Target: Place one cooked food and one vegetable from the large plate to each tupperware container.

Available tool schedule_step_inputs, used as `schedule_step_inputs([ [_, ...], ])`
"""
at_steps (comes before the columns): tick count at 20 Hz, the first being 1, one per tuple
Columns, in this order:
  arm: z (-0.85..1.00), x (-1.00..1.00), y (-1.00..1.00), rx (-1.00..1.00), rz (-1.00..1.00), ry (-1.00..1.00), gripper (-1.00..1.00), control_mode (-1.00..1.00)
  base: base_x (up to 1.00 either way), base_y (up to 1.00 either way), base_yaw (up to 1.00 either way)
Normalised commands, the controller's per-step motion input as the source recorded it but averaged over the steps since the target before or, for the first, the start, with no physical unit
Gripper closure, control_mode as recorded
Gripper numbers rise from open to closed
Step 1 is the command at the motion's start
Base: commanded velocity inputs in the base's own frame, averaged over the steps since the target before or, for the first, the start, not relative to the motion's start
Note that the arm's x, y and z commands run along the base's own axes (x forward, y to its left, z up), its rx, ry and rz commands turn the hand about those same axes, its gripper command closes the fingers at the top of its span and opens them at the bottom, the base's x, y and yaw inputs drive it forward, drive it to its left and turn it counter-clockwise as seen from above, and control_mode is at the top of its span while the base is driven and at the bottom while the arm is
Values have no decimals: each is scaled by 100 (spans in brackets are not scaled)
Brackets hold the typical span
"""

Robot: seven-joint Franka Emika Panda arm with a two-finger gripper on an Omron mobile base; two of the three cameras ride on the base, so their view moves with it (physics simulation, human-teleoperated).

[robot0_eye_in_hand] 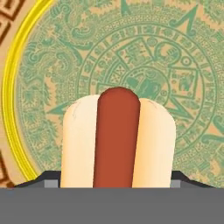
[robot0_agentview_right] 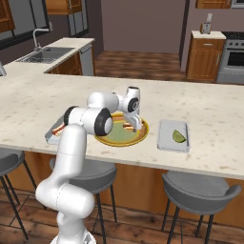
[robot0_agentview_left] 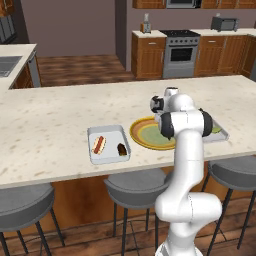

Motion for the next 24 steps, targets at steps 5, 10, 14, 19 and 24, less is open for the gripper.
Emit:
schedule_step_inputs([
  [5,30,-29,-44,10,-44,0,100,-100,0,0,0],
  [10,65,-61,-34,0,-45,-1,100,-100,0,0,0],
  [14,46,-53,-46,-6,-51,0,100,-100,0,0,0],
  [19,16,-28,-46,-7,-67,0,100,-100,0,0,0],
  [24,21,-22,-24,-1,-76,0,100,-100,0,0,0],
])
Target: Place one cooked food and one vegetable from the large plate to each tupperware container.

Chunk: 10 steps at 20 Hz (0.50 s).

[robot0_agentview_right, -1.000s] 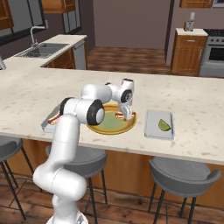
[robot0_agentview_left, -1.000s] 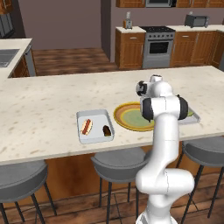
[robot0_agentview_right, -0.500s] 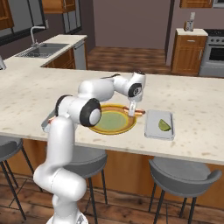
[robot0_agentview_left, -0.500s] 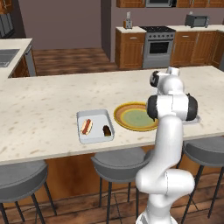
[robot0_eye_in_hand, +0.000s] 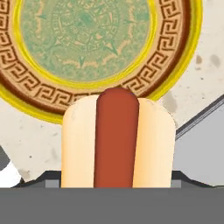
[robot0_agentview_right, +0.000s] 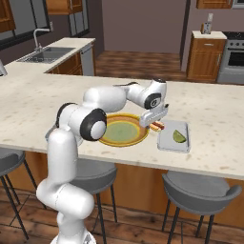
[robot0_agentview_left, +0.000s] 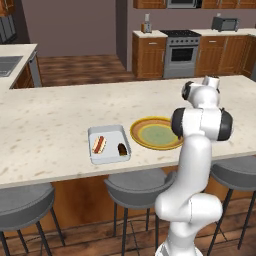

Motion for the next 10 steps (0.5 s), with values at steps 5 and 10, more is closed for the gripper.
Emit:
schedule_step_inputs([
  [5,13,0,-39,1,-85,3,100,-100,0,0,0],
  [10,0,-8,-12,1,-50,-3,100,-100,0,0,0],
])
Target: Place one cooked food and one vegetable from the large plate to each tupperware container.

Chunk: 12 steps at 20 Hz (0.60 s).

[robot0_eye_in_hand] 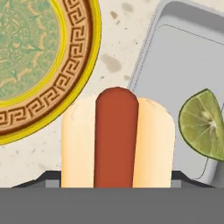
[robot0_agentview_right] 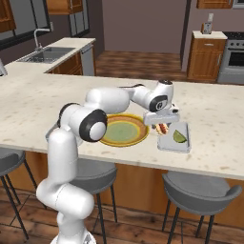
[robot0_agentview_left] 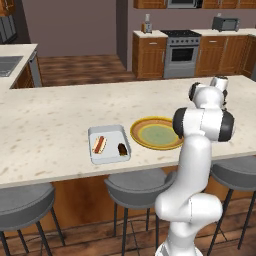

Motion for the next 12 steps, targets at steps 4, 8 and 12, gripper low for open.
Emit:
schedule_step_inputs([
  [4,-20,0,0,0,-10,-11,100,-100,0,0,0],
  [8,-49,29,-44,0,-25,0,100,-100,0,0,0],
  [12,-16,48,-34,0,-17,0,100,-100,0,0,0],
])
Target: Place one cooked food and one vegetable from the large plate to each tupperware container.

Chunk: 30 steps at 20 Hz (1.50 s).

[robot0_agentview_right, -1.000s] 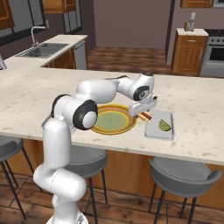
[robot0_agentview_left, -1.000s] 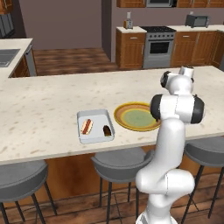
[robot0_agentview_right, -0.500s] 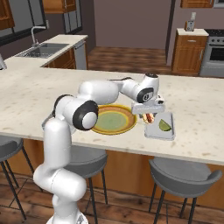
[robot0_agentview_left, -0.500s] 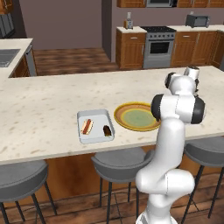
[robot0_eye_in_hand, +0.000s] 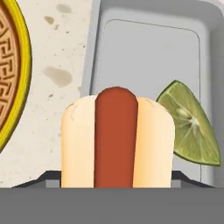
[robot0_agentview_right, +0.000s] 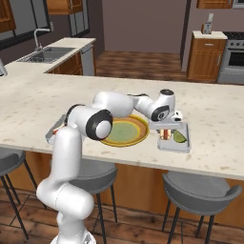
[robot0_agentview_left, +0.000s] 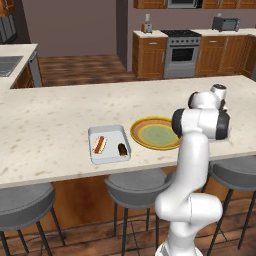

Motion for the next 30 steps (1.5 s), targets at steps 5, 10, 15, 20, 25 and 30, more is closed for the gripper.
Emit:
schedule_step_inputs([
  [5,0,12,-4,0,-4,0,100,-100,0,0,0],
  [10,0,3,0,0,0,-1,100,-100,0,0,0],
  [15,-5,13,-2,0,0,-1,100,-100,0,0,0],
  [20,-16,0,-6,0,0,0,100,-100,0,0,0],
  [25,-12,6,-19,0,0,0,100,-100,0,0,0],
  [30,-11,19,-17,0,0,0,100,-100,0,0,0],
])
